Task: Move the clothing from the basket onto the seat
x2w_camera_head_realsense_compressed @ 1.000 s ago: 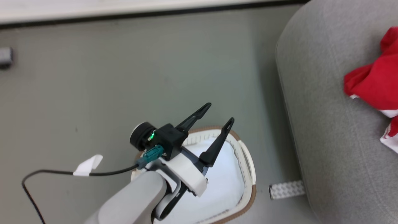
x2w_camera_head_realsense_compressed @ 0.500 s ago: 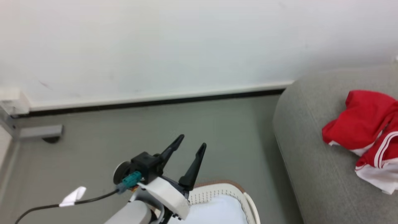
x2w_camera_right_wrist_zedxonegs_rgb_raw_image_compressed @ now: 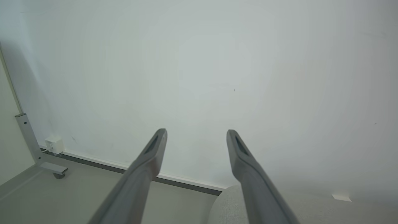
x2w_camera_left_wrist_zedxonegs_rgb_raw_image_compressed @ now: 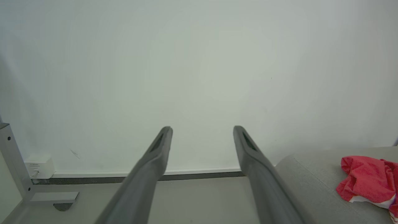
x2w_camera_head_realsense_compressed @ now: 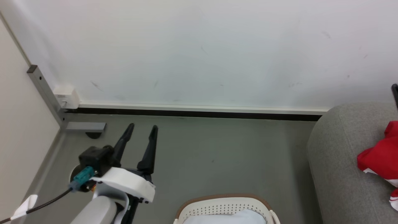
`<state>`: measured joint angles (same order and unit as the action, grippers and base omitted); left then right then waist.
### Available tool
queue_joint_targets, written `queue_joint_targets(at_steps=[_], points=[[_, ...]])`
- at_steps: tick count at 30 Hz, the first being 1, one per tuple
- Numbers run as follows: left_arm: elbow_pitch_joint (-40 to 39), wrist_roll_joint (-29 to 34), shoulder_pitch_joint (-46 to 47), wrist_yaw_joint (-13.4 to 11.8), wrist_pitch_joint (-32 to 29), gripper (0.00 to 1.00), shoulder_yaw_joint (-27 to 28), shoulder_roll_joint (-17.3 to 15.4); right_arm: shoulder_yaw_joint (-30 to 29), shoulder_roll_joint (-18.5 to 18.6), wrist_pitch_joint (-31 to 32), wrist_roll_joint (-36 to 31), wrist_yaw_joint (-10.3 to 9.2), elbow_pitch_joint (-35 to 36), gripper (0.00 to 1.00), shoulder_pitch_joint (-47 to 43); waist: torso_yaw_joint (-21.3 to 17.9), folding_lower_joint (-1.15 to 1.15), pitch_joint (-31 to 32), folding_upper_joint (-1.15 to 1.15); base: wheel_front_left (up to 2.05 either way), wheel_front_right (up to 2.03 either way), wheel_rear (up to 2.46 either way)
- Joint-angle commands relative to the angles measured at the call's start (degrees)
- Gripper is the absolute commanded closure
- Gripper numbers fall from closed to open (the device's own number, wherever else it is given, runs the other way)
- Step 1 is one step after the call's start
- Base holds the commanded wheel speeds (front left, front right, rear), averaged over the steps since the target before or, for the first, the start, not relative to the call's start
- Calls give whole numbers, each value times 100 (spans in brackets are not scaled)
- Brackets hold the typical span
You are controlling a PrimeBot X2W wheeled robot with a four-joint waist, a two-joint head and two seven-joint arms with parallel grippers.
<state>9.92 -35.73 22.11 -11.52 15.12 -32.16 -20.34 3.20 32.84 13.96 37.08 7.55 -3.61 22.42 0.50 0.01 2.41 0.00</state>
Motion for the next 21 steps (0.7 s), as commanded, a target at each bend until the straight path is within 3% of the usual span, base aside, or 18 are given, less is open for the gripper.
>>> queue_joint_targets(at_steps=[1, 6, 12, 16, 21], points=[[-32, -78, -150, -2, 2, 0, 109, 39, -23, -104, -134, -184, -13, 22, 0, -204, 67, -1, 21, 0, 0, 0, 0], [-3, -27, -608, 71, 3, 0, 711, 243, -50, -960, -953, -817, -13, -54, 0, -885, 98, -1, 29, 0, 0, 0, 0], [157, 572, -1213, 349, 2, 0, 1393, 576, -41, -1825, -2098, -1223, -13, -557, 0, -1659, 2, -1, 129, 0, 0, 0, 0], [303, 1017, -1605, 627, 3, 0, 1752, 913, -106, -2191, -2741, -1389, -13, -900, 0, -1974, -66, -1, 216, 0, 0, 0, 0], [437, 1694, -2020, 923, 3, 0, 2138, 1278, -41, -2446, -2913, -1713, -13, -1198, 0, -2151, -132, -1, 239, 0, 0, 0, 0]])
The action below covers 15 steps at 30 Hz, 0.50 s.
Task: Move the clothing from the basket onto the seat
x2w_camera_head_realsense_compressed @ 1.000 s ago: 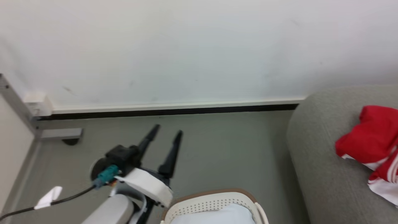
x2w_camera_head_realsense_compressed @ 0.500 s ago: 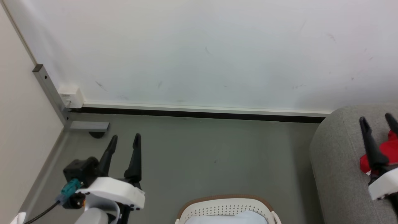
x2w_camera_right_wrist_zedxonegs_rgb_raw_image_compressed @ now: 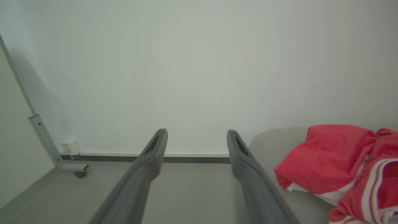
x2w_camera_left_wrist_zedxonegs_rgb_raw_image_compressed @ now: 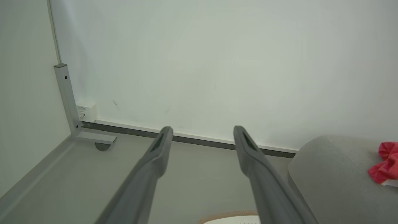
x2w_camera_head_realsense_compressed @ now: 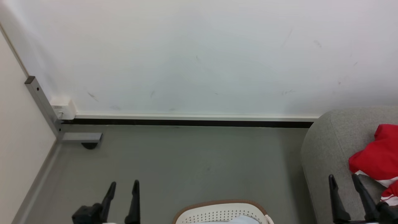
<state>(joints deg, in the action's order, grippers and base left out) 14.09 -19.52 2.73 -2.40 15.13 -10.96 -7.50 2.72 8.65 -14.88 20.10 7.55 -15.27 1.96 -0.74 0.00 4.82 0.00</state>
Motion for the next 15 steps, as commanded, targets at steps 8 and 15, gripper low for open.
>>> queue_joint_targets(at_steps=[8, 15], points=[[344, 683, -220, 402, 3, 0, 410, 269, 81, -246, -32, -453, -13, 207, 0, -252, -12, 0, -36, 0, 0, 0, 0], [284, 888, -150, 588, 2, 0, 682, 372, 72, -256, -32, -518, -13, 283, 0, -164, -54, 0, -60, 0, 0, 0, 0]])
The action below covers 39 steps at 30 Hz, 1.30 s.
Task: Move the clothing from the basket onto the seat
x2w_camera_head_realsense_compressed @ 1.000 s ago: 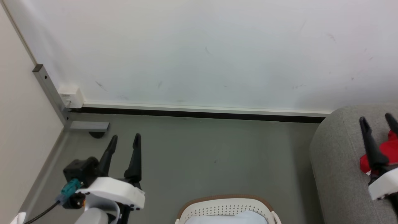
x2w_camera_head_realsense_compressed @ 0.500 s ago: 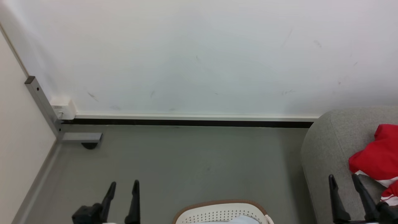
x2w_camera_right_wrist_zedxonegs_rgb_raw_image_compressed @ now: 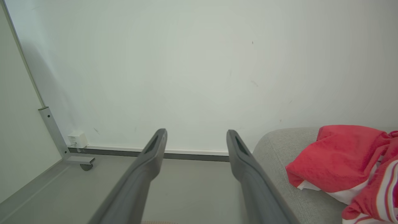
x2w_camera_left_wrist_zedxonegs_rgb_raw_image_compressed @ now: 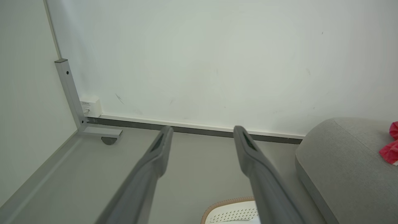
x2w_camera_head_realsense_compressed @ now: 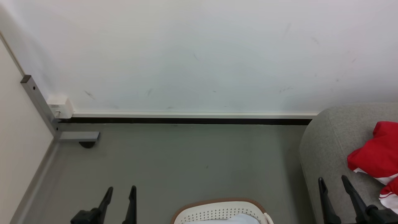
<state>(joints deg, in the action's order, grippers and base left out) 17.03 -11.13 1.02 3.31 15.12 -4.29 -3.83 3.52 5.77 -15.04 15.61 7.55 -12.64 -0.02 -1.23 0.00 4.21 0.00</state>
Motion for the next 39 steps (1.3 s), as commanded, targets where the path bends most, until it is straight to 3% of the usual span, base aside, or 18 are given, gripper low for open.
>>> queue_joint_targets(at_steps=[1, 12, 13, 16, 39], points=[[-29, 93, 43, 37, 4, 0, 46, 18, -27, 32, -17, -75, -13, 39, 0, 65, -14, 0, 2, 0, 0, 0, 0], [11, 113, 81, 172, 4, 0, 271, 75, -27, -3, -18, -31, -13, 1, 0, 96, -48, 0, -10, 0, 0, 0, 0], [3, 133, 49, 172, -1, 100, 252, 91, -19, -12, 1, -43, 0, 0, 100, 57, -49, 0, -10, 0, 0, 0, 0], [170, 138, -70, 169, -9, 100, 215, 124, 2, -54, 23, -48, 1, -153, 100, -61, -51, 0, -11, 0, 0, 0, 0], [33, -2263, 125, 244, -644, 100, 481, 112, -300, -119, 646, 2196, -1, -139, 100, 159, -19, 0, -90, 0, 0, 0, 0]])
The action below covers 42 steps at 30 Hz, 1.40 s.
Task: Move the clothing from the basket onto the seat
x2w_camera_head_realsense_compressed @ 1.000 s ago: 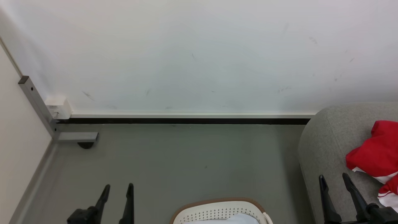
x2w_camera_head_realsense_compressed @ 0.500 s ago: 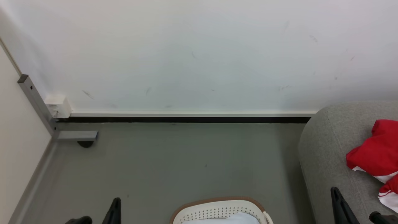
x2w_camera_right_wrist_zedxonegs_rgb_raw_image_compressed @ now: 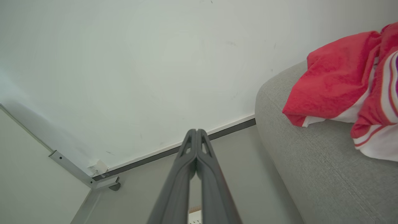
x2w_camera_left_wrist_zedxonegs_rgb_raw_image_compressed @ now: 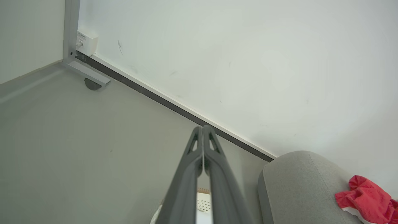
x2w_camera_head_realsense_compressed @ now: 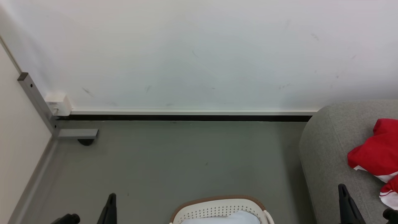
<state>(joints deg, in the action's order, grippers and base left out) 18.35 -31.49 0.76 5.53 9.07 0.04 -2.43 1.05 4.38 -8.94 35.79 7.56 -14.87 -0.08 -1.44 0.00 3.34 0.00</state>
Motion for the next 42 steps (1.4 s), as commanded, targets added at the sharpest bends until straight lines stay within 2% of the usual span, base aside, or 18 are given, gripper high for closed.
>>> queue_joint_targets(at_steps=[1, 21, 42], points=[[-105, -315, 158, 25, -61, 100, 58, -28, -64, 19, 59, 264, -3, 85, 100, 173, 3, 0, -6, 0, 0, 0, 0], [-208, -1946, 282, 77, -482, 100, 226, -38, -264, -25, 481, 1779, -5, 96, 100, 324, 31, 0, -75, 0, 0, 0, 0], [-286, -3262, 379, 115, -829, 100, 367, -47, -429, -66, 825, 3010, -7, 101, 100, 428, 59, 0, -143, 0, 0, 0, 0]])
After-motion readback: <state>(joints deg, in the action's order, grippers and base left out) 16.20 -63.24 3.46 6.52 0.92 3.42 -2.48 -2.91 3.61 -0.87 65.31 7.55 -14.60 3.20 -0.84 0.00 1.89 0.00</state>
